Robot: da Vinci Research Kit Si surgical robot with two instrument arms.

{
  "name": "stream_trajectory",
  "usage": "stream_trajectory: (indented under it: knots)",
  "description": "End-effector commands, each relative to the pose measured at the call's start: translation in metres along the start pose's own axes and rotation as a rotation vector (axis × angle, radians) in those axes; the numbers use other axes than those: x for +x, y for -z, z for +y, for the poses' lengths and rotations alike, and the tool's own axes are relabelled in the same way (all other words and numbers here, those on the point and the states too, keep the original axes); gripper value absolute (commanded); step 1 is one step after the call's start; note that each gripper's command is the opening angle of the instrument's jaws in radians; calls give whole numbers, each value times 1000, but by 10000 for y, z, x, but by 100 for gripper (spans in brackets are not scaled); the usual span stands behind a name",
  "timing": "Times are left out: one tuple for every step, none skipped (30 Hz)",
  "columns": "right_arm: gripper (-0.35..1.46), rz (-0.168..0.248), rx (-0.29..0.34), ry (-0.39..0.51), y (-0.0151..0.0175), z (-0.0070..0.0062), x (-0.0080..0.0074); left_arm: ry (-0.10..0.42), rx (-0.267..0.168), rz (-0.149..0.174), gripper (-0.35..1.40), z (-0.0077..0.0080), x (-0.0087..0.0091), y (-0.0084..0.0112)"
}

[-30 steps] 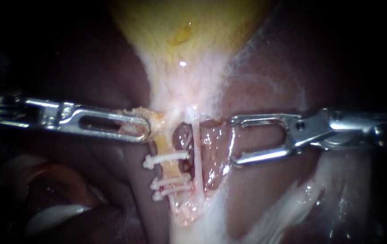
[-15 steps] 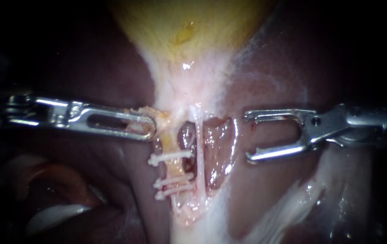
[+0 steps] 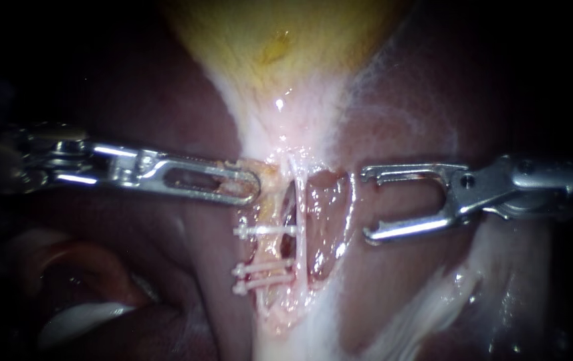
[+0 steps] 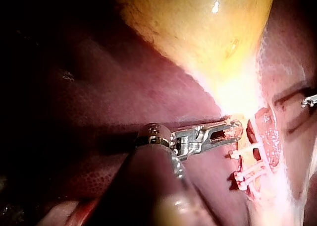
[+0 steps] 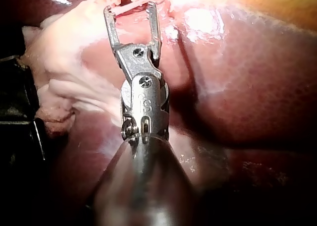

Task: Going back third clip left tube

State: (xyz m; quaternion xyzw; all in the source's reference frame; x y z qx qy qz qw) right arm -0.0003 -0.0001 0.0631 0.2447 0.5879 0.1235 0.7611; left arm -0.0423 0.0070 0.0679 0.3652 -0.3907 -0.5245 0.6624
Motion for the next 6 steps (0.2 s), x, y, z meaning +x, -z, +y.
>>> stream_trajectory:
  knots:
    - [50, 0, 0, 0, 0, 0, 0, 0, -1, 1, -35, 0, 0, 0]
    - [50, 0, 0, 0, 0, 0, 0, 0, -1, 1, -35, 0, 0, 0]
    - [50, 0, 0, 0, 0, 0, 0, 0, -1, 1, -35, 0, 0, 0]
    - [50, 0, 0, 0, 0, 0, 1, 0, -1, 1, -35, 0, 0, 0]
    - [50, 0, 0, -1, 0, 0, 1, 0, -1, 1, -35, 0, 0, 0]
    - [50, 0, 0, -1, 0, 0, 1, 0, -1, 1, -35, 0, 0, 0]
